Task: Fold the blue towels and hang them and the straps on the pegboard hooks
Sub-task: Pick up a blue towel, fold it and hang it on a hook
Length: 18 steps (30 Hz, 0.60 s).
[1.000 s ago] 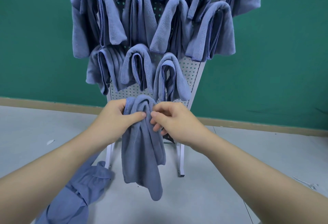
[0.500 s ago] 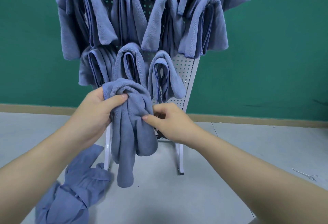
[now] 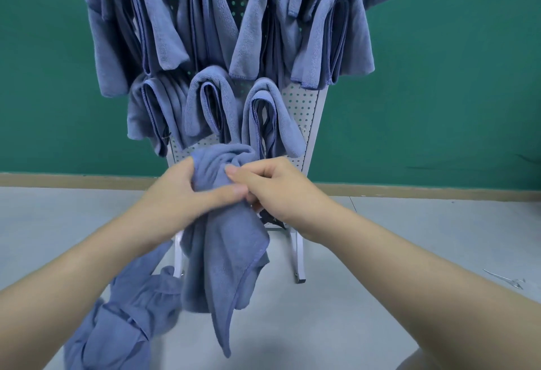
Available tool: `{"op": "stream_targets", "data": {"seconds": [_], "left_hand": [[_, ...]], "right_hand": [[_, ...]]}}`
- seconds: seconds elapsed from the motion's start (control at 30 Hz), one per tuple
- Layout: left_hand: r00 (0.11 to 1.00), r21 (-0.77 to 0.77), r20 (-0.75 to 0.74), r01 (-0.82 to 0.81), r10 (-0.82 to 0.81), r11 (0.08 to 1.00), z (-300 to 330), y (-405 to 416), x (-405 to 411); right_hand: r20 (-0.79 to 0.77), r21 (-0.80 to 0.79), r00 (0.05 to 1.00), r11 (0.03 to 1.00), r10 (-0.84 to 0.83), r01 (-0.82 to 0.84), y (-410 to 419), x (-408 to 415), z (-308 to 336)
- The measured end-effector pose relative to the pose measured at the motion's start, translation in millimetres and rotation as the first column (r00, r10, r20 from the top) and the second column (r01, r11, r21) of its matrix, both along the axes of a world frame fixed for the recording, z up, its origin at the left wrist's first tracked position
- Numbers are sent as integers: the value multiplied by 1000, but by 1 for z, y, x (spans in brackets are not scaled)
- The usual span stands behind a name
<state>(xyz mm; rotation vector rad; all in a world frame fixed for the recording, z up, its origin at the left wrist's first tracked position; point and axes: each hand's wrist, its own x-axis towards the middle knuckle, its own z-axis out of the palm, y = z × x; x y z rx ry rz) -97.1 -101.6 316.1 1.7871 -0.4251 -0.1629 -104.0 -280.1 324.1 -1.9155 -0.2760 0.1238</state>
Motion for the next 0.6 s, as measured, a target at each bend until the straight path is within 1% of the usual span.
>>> {"op": "stream_targets", "data": {"seconds": [0.07,0.13,0.23,0.3,0.37,0.47,0.53,0.6], "left_hand": [[999,68,1,-49,49,996,-4,-5,-4],[998,99,30,-65,62,993,-5,-4,-3],[999,116,26,-32,30,993,0,1,0],[994,155,49,-107,100,982,1,5,4],[981,171,48,-193,188,966,2,8,6],[976,139,-33,-211,217,968,3,12,9],[978,107,-98,-175,186,979,3,14,11],[969,18,-210,-125,126,992,-1,15,13]], "right_hand": [[-45,11,999,1000,-16,16,2,-1,-1],[-31,-23,999,999,-33,32,1,0,0],[85,-79,987,986,-137,144,-4,7,0],[175,-104,966,972,-191,211,-8,9,2],[235,-121,949,962,-210,243,-13,10,5],[293,-172,936,952,-195,252,-16,10,7],[318,-173,929,951,-191,255,-15,9,6],[340,-163,923,955,-180,246,-14,7,5]]}}
